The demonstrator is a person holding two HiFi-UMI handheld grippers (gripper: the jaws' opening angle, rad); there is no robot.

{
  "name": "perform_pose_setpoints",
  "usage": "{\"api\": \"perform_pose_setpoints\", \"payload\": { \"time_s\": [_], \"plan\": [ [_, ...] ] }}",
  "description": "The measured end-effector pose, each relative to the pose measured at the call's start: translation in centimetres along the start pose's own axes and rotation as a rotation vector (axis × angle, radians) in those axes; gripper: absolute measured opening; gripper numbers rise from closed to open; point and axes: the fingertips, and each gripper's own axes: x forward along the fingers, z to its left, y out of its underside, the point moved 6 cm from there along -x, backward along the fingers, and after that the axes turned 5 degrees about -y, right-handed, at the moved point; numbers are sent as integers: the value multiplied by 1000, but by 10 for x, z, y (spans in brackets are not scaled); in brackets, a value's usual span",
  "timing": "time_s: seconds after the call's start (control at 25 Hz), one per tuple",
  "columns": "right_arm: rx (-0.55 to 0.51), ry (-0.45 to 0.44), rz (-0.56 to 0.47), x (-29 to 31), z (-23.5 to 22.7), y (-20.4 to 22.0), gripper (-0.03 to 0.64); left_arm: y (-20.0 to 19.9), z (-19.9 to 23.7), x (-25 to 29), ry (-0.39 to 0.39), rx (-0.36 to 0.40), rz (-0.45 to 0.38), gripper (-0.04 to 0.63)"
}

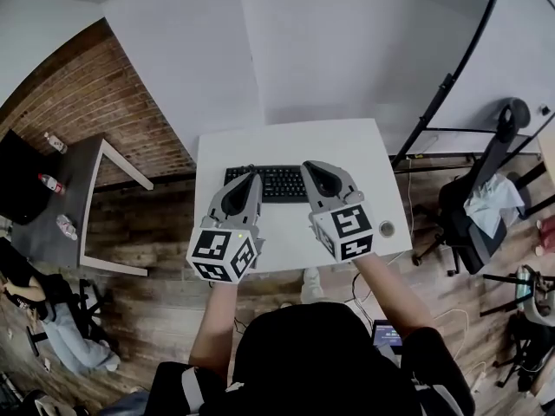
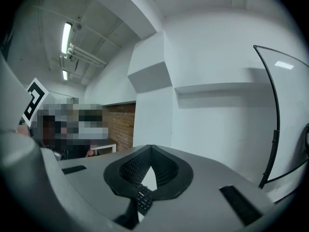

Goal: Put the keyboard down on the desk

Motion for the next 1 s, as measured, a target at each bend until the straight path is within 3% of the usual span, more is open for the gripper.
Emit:
{"api": "perform_pose_setpoints", "payload": {
  "time_s": [1.0],
  "plan": [
    [-3, 8, -49, -8, 16, -24, 40, -18, 5, -16, -6, 5, -41, 14]
  ]
}}
